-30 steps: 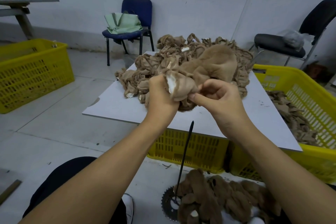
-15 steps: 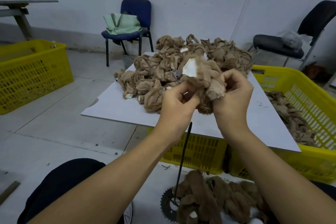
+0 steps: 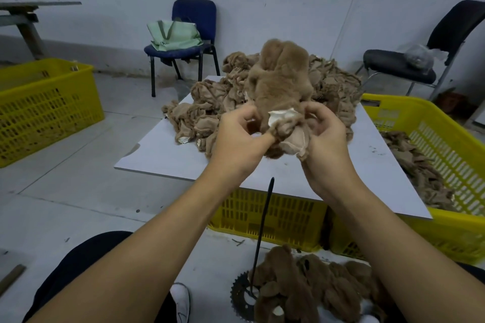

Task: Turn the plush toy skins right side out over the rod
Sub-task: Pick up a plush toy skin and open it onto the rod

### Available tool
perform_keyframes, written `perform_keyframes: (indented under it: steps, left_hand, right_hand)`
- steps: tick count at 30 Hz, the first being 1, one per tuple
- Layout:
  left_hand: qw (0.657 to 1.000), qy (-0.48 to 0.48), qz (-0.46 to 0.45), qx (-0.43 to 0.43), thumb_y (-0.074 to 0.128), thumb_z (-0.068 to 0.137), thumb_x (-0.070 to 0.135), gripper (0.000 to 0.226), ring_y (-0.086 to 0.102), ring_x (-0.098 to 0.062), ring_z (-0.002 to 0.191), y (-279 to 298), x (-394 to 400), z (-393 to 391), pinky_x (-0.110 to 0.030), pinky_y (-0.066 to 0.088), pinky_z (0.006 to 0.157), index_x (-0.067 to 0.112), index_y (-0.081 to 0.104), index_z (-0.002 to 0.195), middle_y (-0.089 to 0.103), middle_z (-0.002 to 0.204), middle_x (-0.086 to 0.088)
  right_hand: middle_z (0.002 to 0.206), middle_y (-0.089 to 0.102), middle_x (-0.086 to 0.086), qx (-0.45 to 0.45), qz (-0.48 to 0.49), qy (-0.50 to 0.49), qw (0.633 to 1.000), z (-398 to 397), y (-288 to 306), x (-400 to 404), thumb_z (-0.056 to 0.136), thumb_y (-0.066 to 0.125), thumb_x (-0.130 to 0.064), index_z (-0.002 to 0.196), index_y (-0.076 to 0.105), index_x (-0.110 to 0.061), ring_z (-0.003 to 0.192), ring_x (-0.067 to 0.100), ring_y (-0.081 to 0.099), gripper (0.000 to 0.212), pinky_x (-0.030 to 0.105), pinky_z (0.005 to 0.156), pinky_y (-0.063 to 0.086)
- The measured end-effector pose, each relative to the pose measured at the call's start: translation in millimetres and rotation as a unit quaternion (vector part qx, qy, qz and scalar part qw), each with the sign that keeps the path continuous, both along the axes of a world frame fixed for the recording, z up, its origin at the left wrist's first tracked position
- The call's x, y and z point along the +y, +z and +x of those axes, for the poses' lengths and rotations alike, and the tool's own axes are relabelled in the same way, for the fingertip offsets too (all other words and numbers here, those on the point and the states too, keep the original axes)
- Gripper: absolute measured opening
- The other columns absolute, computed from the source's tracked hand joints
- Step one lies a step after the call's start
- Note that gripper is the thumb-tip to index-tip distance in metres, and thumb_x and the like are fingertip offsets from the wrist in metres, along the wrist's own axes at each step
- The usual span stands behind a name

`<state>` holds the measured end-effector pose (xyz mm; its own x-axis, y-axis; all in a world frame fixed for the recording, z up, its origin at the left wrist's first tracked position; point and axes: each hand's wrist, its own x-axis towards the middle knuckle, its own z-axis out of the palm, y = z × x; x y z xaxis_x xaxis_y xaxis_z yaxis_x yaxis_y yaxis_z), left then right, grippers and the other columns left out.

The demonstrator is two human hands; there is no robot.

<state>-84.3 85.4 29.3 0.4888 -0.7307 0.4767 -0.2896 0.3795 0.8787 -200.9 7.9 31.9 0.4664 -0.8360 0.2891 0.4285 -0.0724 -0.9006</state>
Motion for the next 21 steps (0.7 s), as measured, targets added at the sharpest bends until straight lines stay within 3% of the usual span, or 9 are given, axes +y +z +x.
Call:
perform_keyframes:
  steps: [2,6,9,12,15,18,21]
  left_hand:
    - [0.998,0.045,-0.018,-0.044,0.067,0.074,-0.008,0.023,0.052,-0.016,0.060,1.1,0.3,3.2,-0.026,0.043,0.048,0.003,0.049,0.066,0.052,0.069,-0.017]
    - [0.990,0.130,-0.001,-0.058,0.068,0.077,0.001,0.010,0.061,-0.023,0.064,-0.4,-1.7,10.7,-0.040,0.050,0.051,0.002,0.059,0.075,0.061,0.071,-0.012]
    - [0.990,0.127,0.008,-0.059,0.064,0.070,0.012,0.004,0.058,-0.007,0.058,-0.2,-2.5,9.8,-0.027,0.046,0.048,0.011,0.060,0.071,0.063,0.065,0.000]
    - [0.996,0.074,0.025,-0.040,0.060,0.068,0.003,0.011,0.060,-0.003,0.055,-3.0,-1.3,4.3,-0.021,0.047,0.048,0.014,0.061,0.067,0.063,0.057,0.007]
    - [0.997,0.048,0.029,0.059,0.066,0.078,-0.006,0.009,0.072,-0.026,0.072,-5.8,-0.6,2.2,-0.040,0.059,0.059,0.002,0.070,0.081,0.072,0.071,-0.009]
    - [0.992,0.014,0.004,0.124,0.064,0.089,-0.008,0.011,0.064,-0.019,0.064,-7.4,-1.8,-5.3,-0.028,0.050,0.055,-0.001,0.064,0.080,0.066,0.071,-0.013]
    - [0.999,0.009,-0.007,0.052,0.066,0.089,-0.003,0.015,0.055,-0.013,0.066,-12.0,-1.8,-16.9,-0.023,0.047,0.058,-0.009,0.056,0.080,0.056,0.072,-0.021]
  right_hand:
    - [0.097,0.074,0.014,-0.019,0.031,0.059,0.998,-0.8,0.2,0.4,0.085,0.068,0.010,0.108,0.064,-0.003,0.087,0.023,0.073,0.027,0.029,0.067,0.058]
    - [0.103,0.068,0.015,-0.014,0.057,0.153,0.986,3.6,-2.6,8.3,0.082,0.070,0.003,0.109,0.062,-0.002,0.095,0.022,0.068,0.028,0.033,0.077,0.057]
    - [0.097,0.068,0.018,0.038,0.013,0.093,0.995,7.1,-5.3,11.6,0.082,0.074,0.004,0.100,0.062,-0.002,0.093,0.028,0.068,0.023,0.038,0.084,0.058]
    - [0.085,0.059,0.021,0.040,-0.003,0.040,0.998,5.0,-3.4,6.9,0.080,0.074,0.008,0.085,0.058,-0.007,0.085,0.032,0.060,0.023,0.038,0.075,0.054]
    - [0.071,0.052,0.011,0.044,-0.043,0.011,0.998,5.7,-1.8,5.2,0.071,0.074,0.007,0.076,0.055,-0.016,0.073,0.026,0.051,0.030,0.032,0.061,0.049]
    - [0.063,0.053,-0.002,0.035,-0.081,-0.062,0.994,8.2,-5.1,4.2,0.069,0.071,0.007,0.073,0.052,-0.014,0.064,0.013,0.048,0.029,0.025,0.056,0.043]
    - [0.068,0.052,0.008,0.045,-0.118,-0.132,0.983,6.2,-10.2,-4.0,0.072,0.073,0.015,0.074,0.050,0.003,0.066,0.015,0.046,0.026,0.028,0.056,0.041]
